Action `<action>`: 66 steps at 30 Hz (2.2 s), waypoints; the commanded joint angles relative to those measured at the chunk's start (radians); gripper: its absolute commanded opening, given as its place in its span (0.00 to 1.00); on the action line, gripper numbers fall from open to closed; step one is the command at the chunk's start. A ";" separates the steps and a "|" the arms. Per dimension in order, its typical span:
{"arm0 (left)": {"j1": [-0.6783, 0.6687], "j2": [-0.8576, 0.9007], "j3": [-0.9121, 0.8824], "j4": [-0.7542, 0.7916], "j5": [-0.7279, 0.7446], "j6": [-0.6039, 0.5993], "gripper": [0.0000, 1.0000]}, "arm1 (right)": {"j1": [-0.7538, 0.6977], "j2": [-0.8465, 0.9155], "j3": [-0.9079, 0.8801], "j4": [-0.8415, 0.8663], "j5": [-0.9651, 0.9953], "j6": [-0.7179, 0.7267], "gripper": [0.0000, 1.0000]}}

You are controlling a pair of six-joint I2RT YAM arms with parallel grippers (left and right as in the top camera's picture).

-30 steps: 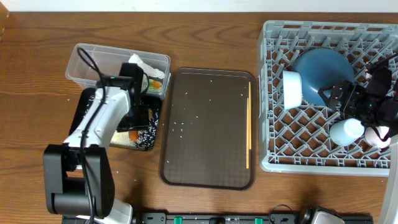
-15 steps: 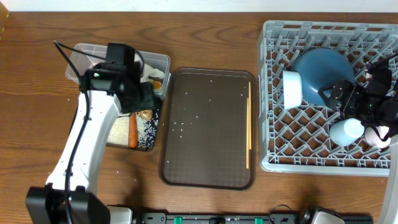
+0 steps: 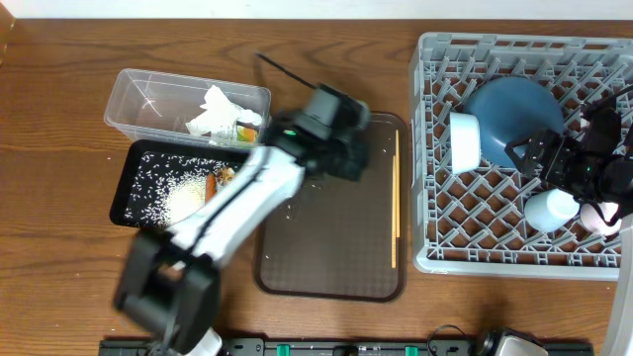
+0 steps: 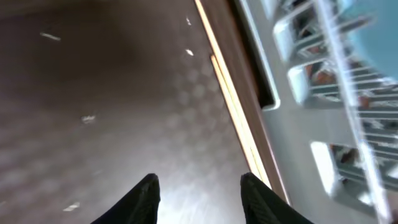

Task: Sort waste into correct bins and load items into the dishwasher rack
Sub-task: 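Reach the right gripper toward the wooden chopsticks on the tray, then grasp one wooden chopstick with the right gripper and carry it to the rack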

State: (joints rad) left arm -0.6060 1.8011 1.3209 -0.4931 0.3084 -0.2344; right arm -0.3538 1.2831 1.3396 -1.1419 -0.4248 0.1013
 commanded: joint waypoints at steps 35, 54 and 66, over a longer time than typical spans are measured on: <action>0.597 -0.449 0.012 -0.493 -0.119 0.028 0.98 | 0.884 0.562 0.005 0.239 0.471 0.417 0.61; 0.596 -0.449 0.012 -0.493 -0.119 0.027 0.98 | 0.878 0.794 0.005 0.259 0.394 0.320 0.38; 0.596 -0.449 0.012 -0.493 -0.119 0.027 0.98 | 0.879 0.713 0.050 0.240 0.329 0.203 0.01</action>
State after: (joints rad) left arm -0.0132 1.3537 1.3212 -0.9844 0.1955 -0.2195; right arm 0.5220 2.0254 1.3605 -0.8932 -0.0727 0.3389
